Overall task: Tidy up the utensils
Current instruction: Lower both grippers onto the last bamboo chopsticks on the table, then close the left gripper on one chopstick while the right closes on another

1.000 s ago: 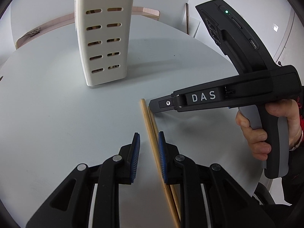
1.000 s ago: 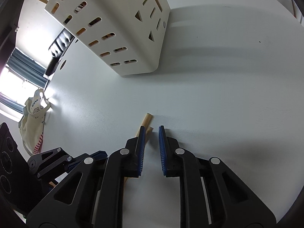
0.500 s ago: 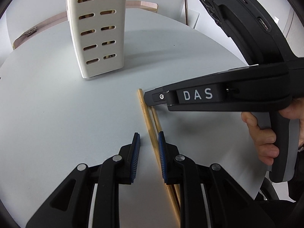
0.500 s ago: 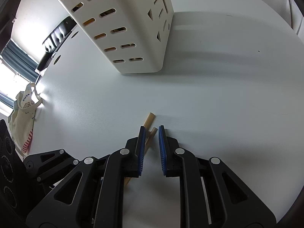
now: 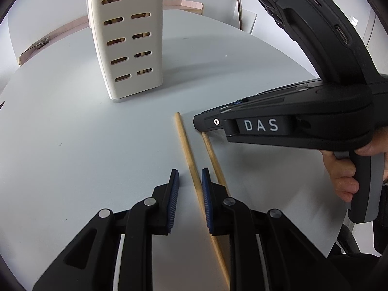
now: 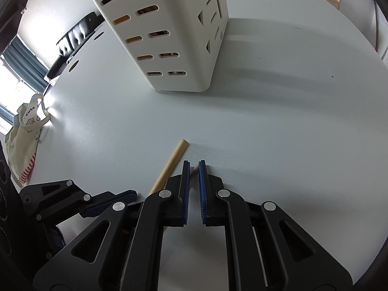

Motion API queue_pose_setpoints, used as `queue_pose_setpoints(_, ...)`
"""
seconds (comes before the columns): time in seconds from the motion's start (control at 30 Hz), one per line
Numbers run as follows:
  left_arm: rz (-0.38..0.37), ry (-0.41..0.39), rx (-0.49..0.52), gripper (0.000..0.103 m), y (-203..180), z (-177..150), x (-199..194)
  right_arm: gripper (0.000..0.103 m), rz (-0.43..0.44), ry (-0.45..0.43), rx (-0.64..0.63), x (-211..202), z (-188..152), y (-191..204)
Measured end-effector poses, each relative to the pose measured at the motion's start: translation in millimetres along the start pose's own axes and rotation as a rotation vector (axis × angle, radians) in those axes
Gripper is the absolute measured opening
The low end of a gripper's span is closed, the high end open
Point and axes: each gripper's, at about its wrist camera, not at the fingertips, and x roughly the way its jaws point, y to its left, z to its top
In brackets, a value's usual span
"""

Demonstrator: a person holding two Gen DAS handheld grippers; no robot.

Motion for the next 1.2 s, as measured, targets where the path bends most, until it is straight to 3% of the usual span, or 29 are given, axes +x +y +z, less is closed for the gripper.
queue_pose_setpoints(0.13,-0.004,0.008,-0.029,0.012,5.3,1.9,4.6,0.004,0.018,0.011,-0.003,-0.5,2.0,-2.6)
queue_pose_setpoints(0.33,-0.013,0.020,-0.058,0.010,8.0,0.8,6.7,0.002,-0.014,0.014,-0.074,-0.2,8.3,-2.6)
queue_pose_setpoints(0.47,0.004,0.038,-0.067,0.009,7.0,1.5,8.5,0.002,-0.012,0.013,-0.147,1.8,11.9,1.5)
queue_pose_setpoints(0.9,0.007,0.040,-0.100,0.010,15.6,17.4,15.5,0.007,-0.050,0.033,-0.211,-2.8,6.8,2.3)
queue_pose_setpoints(1.2,0.015,0.056,-0.110,0.010,22.6,28.0,23.1,0.007,-0.028,0.064,-0.264,-9.6,-3.3,1.2)
